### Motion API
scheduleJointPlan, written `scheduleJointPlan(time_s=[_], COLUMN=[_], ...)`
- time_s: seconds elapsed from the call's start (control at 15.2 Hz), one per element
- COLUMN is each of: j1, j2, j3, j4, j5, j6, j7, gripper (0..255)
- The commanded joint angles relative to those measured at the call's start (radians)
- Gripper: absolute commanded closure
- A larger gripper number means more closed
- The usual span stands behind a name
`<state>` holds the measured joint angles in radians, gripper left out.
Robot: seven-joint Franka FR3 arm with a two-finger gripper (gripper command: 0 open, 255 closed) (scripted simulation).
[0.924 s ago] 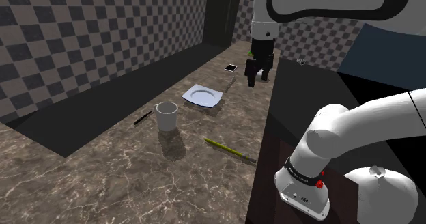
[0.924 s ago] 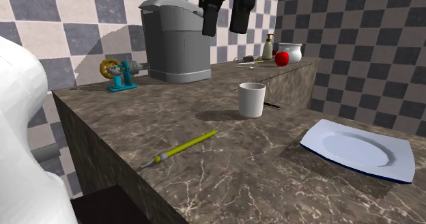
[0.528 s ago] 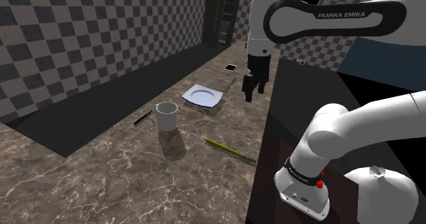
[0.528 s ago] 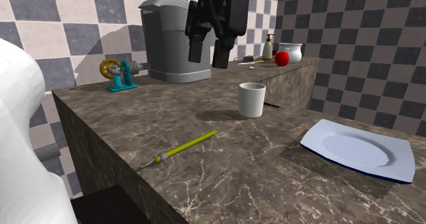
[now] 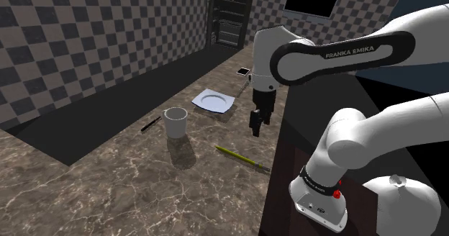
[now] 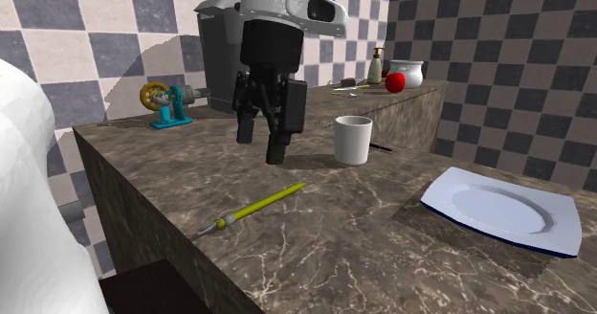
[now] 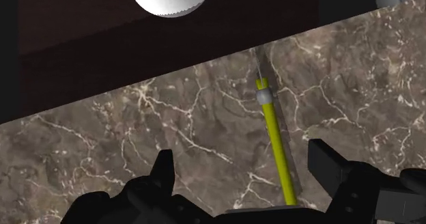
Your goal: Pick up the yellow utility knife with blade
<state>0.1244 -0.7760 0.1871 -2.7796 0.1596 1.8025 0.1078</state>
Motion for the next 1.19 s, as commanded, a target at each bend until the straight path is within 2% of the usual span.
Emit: scheduleJointPlan(time_s=[0.0, 0.4, 0.86, 0.99, 1.06, 1.12], j1=[0.034, 0.129, 0.131, 0.131, 0.132, 0.132], j2=[0.007, 0.084, 0.198, 0.198, 0.196, 0.196], j3=[0.026, 0.097, 0.121, 0.121, 0.122, 0.122], j4=[-0.052, -0.162, -0.209, -0.21, -0.211, -0.211], j5=[0.033, 0.127, 0.153, 0.153, 0.154, 0.153], j6=[0.057, 0.235, 0.396, 0.395, 0.395, 0.396], j7=[0.001, -0.002, -0.012, -0.012, -0.012, -0.012], gripper=[0, 0, 0, 0, 255, 255])
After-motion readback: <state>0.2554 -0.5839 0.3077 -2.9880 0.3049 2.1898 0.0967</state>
